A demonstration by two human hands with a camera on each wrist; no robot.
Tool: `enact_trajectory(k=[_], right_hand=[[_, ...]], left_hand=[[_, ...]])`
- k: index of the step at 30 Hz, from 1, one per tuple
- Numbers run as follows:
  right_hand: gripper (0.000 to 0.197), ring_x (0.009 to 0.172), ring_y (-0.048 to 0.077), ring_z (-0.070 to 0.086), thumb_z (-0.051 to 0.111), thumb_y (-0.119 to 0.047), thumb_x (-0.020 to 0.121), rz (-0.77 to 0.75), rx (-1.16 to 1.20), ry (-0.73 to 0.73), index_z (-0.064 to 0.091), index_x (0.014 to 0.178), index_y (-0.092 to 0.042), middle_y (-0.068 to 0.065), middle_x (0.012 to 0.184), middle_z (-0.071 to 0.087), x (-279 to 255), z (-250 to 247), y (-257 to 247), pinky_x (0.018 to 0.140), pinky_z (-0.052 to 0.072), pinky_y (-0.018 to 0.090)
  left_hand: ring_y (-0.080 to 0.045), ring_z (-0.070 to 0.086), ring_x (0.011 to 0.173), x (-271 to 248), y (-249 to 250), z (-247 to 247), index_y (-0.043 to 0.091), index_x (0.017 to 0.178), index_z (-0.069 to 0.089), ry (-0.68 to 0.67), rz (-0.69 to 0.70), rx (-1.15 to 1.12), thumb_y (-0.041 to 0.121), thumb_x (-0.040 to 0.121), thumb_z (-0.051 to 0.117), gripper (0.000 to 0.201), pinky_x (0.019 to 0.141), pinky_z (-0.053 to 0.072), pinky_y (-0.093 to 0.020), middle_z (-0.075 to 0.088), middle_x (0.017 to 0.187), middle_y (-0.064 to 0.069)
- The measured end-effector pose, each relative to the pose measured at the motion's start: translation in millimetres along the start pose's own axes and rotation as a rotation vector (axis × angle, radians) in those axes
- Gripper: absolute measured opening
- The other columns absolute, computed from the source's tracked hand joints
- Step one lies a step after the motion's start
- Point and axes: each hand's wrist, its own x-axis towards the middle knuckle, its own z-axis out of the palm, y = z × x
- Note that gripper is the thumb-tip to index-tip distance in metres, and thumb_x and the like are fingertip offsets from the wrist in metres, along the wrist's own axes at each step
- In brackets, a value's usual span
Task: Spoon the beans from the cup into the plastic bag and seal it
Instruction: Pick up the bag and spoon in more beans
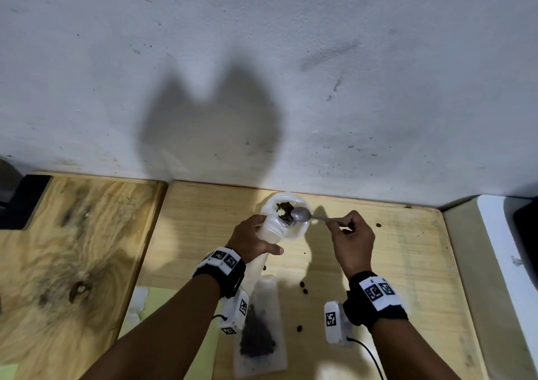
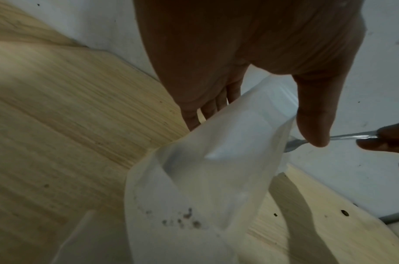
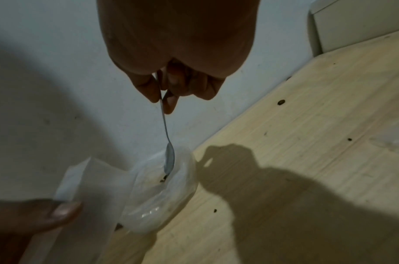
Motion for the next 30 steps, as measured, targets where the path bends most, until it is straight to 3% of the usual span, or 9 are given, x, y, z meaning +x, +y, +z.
enact_trajectory(k=[4, 10, 12, 15, 17, 19, 24, 28, 30], right_hand=[[0.029, 0.045, 0.01, 0.045, 0.073, -0.01, 0.081, -0.028, -0.136, 0.006, 0.047, 0.068, -0.013, -0.009, 0.064, 0.06, 2.5, 12.4, 4.5, 0.053, 0.04, 0.029], [0.023, 0.06, 0.016, 0.056, 0.072, -0.018, 0.082, 0.046, -0.21, -0.003, 0.052, 0.074, -0.012, -0.004, 0.064, 0.06, 12.4, 23.4, 1.7, 0.056, 0.042, 0.028], [0.019, 0.063, 0.019, 0.057, 0.071, -0.015, 0.081, 0.127, -0.208, 0.015, 0.054, 0.074, -0.009, -0.001, 0.065, 0.06, 16.5, 28.2, 6.5, 0.056, 0.04, 0.026], [0.017, 0.072, 0.025, 0.066, 0.07, -0.016, 0.082, 0.329, -0.094, 0.099, 0.057, 0.077, -0.007, 0.006, 0.073, 0.068, 20.3, 33.1, 18.1, 0.064, 0.05, 0.031], [0.016, 0.066, 0.019, 0.064, 0.069, -0.015, 0.083, 0.437, 0.002, 0.15, 0.061, 0.082, -0.001, 0.004, 0.071, 0.069, 18.1, 34.7, 23.8, 0.062, 0.048, 0.029], [0.016, 0.062, 0.022, 0.059, 0.069, -0.014, 0.082, 0.486, 0.043, 0.182, 0.063, 0.083, 0.001, 0.001, 0.066, 0.065, 14.4, 36.5, 28.8, 0.06, 0.047, 0.031], [0.022, 0.063, 0.028, 0.053, 0.069, -0.012, 0.08, 0.535, 0.107, 0.27, 0.052, 0.066, -0.013, 0.006, 0.068, 0.06, 6.4, 43.0, 30.7, 0.061, 0.047, 0.037], [0.02, 0.069, 0.03, 0.058, 0.069, -0.014, 0.081, 0.496, 0.111, 0.294, 0.054, 0.075, -0.004, 0.009, 0.075, 0.064, 0.1, 51.5, 29.9, 0.065, 0.048, 0.036], [0.019, 0.067, 0.027, 0.055, 0.07, -0.014, 0.08, 0.501, 0.127, 0.291, 0.054, 0.077, -0.003, 0.008, 0.074, 0.062, -2.5, 56.2, 30.4, 0.064, 0.048, 0.036]], left_hand=[[-0.014, 0.057, 0.109, 0.6, -0.2, -0.1, 0.022, 0.128, 0.055, 0.047, 0.032, 0.0, 0.028, 0.051, 0.094, 0.086, 0.094, 0.048, -0.031, 0.061, 0.12, 0.007], [-0.011, 0.056, 0.111, -3.5, -4.6, 3.2, 0.021, 0.126, 0.055, 0.085, 0.144, 0.043, 0.025, 0.053, 0.094, 0.083, 0.096, 0.046, -0.028, 0.058, 0.122, 0.008], [-0.011, 0.056, 0.111, -3.4, -5.0, 4.6, 0.02, 0.126, 0.055, 0.071, 0.163, 0.058, 0.026, 0.053, 0.094, 0.083, 0.097, 0.046, -0.028, 0.059, 0.122, 0.008], [-0.011, 0.057, 0.112, -2.3, -5.1, 5.1, 0.019, 0.126, 0.055, 0.049, 0.155, 0.035, 0.025, 0.052, 0.094, 0.084, 0.098, 0.047, -0.031, 0.06, 0.122, 0.006], [-0.011, 0.058, 0.112, -1.8, -4.5, 4.0, 0.019, 0.127, 0.055, 0.03, 0.137, 0.009, 0.024, 0.052, 0.094, 0.085, 0.097, 0.048, -0.029, 0.06, 0.122, 0.005], [-0.011, 0.059, 0.111, -1.3, -4.3, 2.0, 0.019, 0.129, 0.054, 0.011, 0.114, -0.015, 0.023, 0.053, 0.094, 0.086, 0.092, 0.048, -0.025, 0.061, 0.122, 0.005], [-0.013, 0.063, 0.106, 0.6, -6.1, -1.7, 0.019, 0.132, 0.053, -0.039, 0.058, -0.063, 0.026, 0.05, 0.095, 0.093, 0.091, 0.053, -0.03, 0.064, 0.12, 0.002], [-0.011, 0.067, 0.099, 0.8, -8.3, -2.8, 0.02, 0.127, 0.057, -0.072, 0.036, -0.095, 0.037, 0.04, 0.093, 0.095, 0.091, 0.055, -0.037, 0.069, 0.113, 0.004], [-0.01, 0.069, 0.095, 0.8, -8.3, -3.2, 0.021, 0.119, 0.063, -0.085, 0.029, -0.113, 0.038, 0.039, 0.092, 0.087, 0.09, 0.056, -0.039, 0.072, 0.106, 0.005]])
